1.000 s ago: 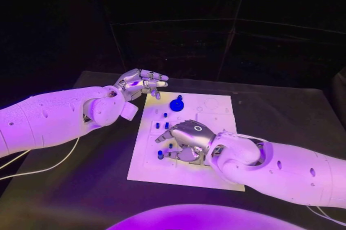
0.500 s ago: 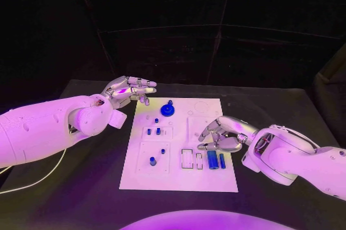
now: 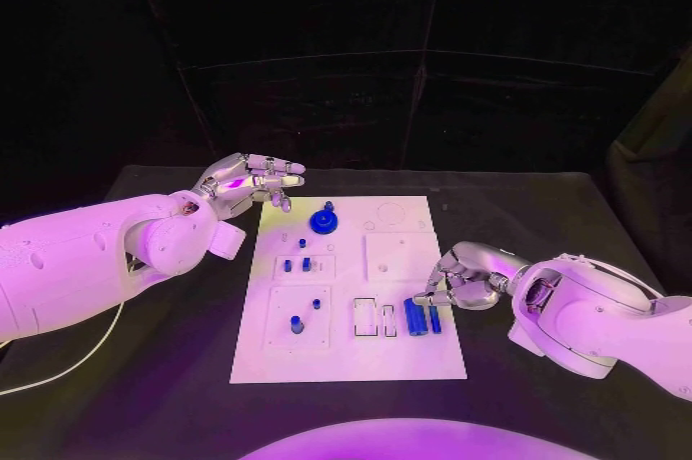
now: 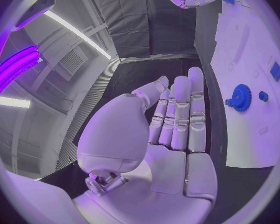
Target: Assemble the parts on the task board
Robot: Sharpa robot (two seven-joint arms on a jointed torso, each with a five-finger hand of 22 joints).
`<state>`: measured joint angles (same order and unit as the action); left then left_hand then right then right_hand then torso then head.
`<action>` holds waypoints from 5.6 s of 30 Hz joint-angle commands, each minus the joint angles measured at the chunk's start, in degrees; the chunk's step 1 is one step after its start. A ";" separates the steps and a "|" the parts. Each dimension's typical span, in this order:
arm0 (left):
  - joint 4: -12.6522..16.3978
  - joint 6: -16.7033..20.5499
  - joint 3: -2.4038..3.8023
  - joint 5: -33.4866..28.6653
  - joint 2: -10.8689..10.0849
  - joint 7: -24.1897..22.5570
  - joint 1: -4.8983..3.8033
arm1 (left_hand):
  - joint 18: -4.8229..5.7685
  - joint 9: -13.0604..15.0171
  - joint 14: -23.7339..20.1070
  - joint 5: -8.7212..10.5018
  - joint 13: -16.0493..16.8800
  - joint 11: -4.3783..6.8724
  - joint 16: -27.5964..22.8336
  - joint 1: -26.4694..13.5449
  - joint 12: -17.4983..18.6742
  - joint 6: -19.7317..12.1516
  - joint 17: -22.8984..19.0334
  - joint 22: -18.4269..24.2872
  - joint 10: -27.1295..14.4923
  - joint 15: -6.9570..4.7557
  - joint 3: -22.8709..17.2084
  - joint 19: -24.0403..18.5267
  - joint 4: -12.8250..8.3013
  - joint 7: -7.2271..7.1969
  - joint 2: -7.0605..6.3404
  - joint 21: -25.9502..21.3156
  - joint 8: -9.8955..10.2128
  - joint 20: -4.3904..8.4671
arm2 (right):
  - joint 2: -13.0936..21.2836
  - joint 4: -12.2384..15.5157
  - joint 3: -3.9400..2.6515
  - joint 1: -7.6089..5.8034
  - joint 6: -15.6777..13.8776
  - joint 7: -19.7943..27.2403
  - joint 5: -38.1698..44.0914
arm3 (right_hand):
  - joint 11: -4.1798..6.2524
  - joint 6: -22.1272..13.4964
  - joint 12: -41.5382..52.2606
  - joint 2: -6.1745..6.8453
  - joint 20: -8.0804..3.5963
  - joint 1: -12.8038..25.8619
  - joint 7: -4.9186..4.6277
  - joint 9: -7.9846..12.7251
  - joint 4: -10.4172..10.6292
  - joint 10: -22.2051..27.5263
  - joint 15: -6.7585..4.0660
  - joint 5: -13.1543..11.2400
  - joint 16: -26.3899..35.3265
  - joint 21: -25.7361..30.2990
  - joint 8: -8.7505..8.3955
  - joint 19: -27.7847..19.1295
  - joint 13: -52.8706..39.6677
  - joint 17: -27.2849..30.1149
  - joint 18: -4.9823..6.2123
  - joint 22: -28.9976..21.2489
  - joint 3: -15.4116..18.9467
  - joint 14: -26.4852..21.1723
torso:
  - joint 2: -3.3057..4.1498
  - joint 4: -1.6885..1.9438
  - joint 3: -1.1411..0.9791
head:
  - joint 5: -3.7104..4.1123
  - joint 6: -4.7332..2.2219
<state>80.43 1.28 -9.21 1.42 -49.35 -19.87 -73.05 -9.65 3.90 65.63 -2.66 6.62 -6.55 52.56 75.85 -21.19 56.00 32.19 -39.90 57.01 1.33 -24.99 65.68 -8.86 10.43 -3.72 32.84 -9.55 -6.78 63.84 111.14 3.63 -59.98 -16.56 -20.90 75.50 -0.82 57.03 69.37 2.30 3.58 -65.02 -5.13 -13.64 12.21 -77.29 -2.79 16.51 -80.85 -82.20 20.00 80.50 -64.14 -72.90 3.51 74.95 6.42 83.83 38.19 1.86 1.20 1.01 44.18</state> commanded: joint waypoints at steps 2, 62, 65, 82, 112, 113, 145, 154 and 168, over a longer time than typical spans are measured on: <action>0.08 -0.14 0.02 -0.22 -0.09 -0.62 -0.08 | -0.73 0.03 -0.29 -0.16 0.07 0.08 -0.33 0.05 -0.21 -0.16 -0.07 0.08 -0.37 0.07 0.36 -0.41 0.06 0.03 0.70 -0.24 -0.20 -0.01 | -0.62 0.30 0.05 0.18 2.48 -5.33 6.46 | 0.16 -0.59 -0.07 -0.15 -0.22 0.50 0.06 -0.92 0.84 -0.06 -0.36 -0.38 -0.23 -0.17 0.97 0.41 -0.24 -0.12 -0.36 1.71 1.29 3.17 | 0.03 0.00 0.06 | 0.05 -0.08; 0.22 -0.92 0.01 -0.22 -0.51 0.03 -0.08 | -0.73 0.04 -0.35 -0.16 0.08 0.08 -0.29 -0.11 -0.36 -0.12 -0.16 0.10 -0.45 0.11 0.51 -0.48 0.12 0.02 0.71 -0.28 -0.28 -0.05 | -6.31 0.41 0.22 4.06 -8.59 -5.24 7.22 | 0.35 -4.17 -2.45 -2.75 -0.30 -6.75 0.26 -7.08 2.76 0.22 -0.50 8.54 -0.48 -0.46 6.32 0.59 -1.93 -1.24 -0.48 2.58 5.05 3.24 | 0.01 0.20 0.16 | -0.34 0.20; 0.20 -0.95 0.00 -0.22 -0.43 0.03 -0.08 | -0.73 0.04 -0.35 -0.16 0.08 0.08 -0.29 -0.11 -0.36 -0.12 -0.16 0.10 -0.45 0.11 0.51 -0.48 0.12 0.02 0.71 -0.28 -0.28 -0.05 | -6.25 1.07 0.21 4.06 -9.68 -4.45 5.54 | 0.38 -4.21 -2.60 -2.94 -0.33 -6.91 0.28 -7.19 2.77 0.21 -0.52 9.49 -0.44 -0.49 6.36 0.62 -1.92 -1.18 -0.49 2.63 5.11 3.22 | 0.00 0.19 0.15 | -0.47 0.27; 0.22 -1.21 0.00 -0.22 -0.13 0.24 -0.09 | -0.73 0.04 -0.42 -0.16 0.08 0.06 -0.26 -0.18 -0.44 -0.16 -0.23 0.12 -0.59 0.13 0.60 -0.54 0.14 0.04 0.73 -0.32 -0.32 -0.08 | -10.48 -0.54 0.19 4.04 -6.46 -8.39 1.04 | 0.87 -2.39 -4.15 -4.50 -0.59 -4.92 0.94 -7.94 4.29 0.23 -0.88 10.48 -0.03 -0.45 7.22 0.60 -1.23 -0.70 -0.47 2.66 6.28 3.10 | 0.12 0.16 0.19 | -0.78 0.17; 0.22 -1.27 -0.01 -0.21 -0.03 0.35 -0.10 | -0.73 0.04 -0.42 -0.16 0.08 0.06 -0.26 -0.18 -0.44 -0.16 -0.23 0.12 -0.59 0.13 0.60 -0.54 0.14 0.04 0.73 -0.32 -0.32 -0.08 | -15.89 -3.96 0.18 4.01 -4.97 -12.45 2.64 | 1.08 -2.53 -9.04 1.99 -0.85 8.38 1.08 -9.85 4.74 1.17 -1.03 -13.55 1.17 0.29 7.78 0.05 0.96 0.39 -0.30 2.01 6.84 2.90 | 0.10 0.00 0.15 | -1.37 0.56; 0.23 -1.27 -0.01 -0.21 -0.05 0.36 -0.10 | -0.73 0.04 -0.42 -0.16 0.08 0.06 -0.26 -0.18 -0.44 -0.16 -0.23 0.12 -0.59 0.13 0.60 -0.54 0.14 0.04 0.73 -0.32 -0.32 -0.08 | -15.88 -3.97 0.18 4.01 -4.84 -12.45 2.76 | 0.96 -2.59 -9.29 3.23 -0.83 9.39 1.13 -9.91 4.81 1.26 -1.06 -13.49 1.24 0.33 7.77 0.02 1.08 0.44 -0.30 1.98 5.81 2.89 | 0.09 0.00 0.17 | -1.36 0.61; 0.06 -1.48 -0.01 -0.21 -0.33 0.69 -0.10 | -0.73 0.04 -0.42 -0.16 0.08 0.06 -0.26 -0.18 -0.44 -0.16 -0.23 0.12 -0.59 0.13 0.60 -0.54 0.14 0.04 0.73 -0.32 -0.32 -0.08 | -14.42 -3.11 0.18 4.02 -4.27 -7.70 5.89 | 1.23 -2.15 -8.73 -0.36 -0.97 -3.32 1.35 -10.98 -0.33 0.11 -1.22 -11.71 0.98 0.05 8.22 0.59 -0.55 -0.52 -0.46 2.79 3.32 3.14 | 0.09 0.04 0.16 | -1.39 0.61; 0.05 -1.49 -0.01 -0.21 -0.30 0.71 -0.10 | -0.74 0.04 -0.50 -0.16 0.08 0.05 -0.21 -0.17 -0.58 -0.17 -0.33 0.14 -0.74 0.14 0.66 -0.60 0.12 0.04 0.84 -0.37 -0.39 -0.10 | -15.06 -3.96 0.18 4.02 -1.76 -8.46 7.97 | 1.36 -1.91 -8.96 -1.55 -1.09 -7.88 1.45 -11.17 -3.35 0.06 -1.35 -11.03 1.07 0.09 8.31 0.58 -0.63 -0.50 -0.46 2.84 3.10 3.11 | 0.08 0.01 0.11 | -1.37 0.91; -0.07 -1.53 -0.01 -0.21 -0.15 0.69 -0.09 | -0.74 0.04 -0.50 -0.16 0.08 0.05 -0.21 -0.17 -0.58 -0.17 -0.33 0.14 -0.74 0.14 0.66 -0.60 0.12 0.04 0.84 -0.37 -0.39 -0.10 | -16.29 -5.06 0.18 4.03 -4.56 -7.87 10.78 | 1.51 -1.35 -8.73 -3.40 -1.15 -10.08 1.61 -11.25 -5.05 -0.29 -1.44 -12.14 0.90 0.00 8.39 0.72 -1.00 -0.87 -0.50 3.05 2.62 3.19 | 0.02 0.02 0.15 | -1.14 1.01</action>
<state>80.34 0.45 -9.26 1.42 -49.57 -19.02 -73.06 -9.65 3.90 65.43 -2.66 6.62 -6.56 52.56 75.63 -21.51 56.00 31.92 -39.85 56.60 1.54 -24.66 65.48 -8.85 10.42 -3.51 32.84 -9.54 -6.98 47.65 106.21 3.77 -55.93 -20.13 -29.13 84.73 0.51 55.39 60.33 -0.99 2.54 -74.87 -3.46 -24.99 7.48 -77.20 -3.80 4.62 -79.85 -82.02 28.19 81.10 -65.06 -73.73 3.55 74.90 8.96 84.03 38.22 1.83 1.32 -0.19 45.16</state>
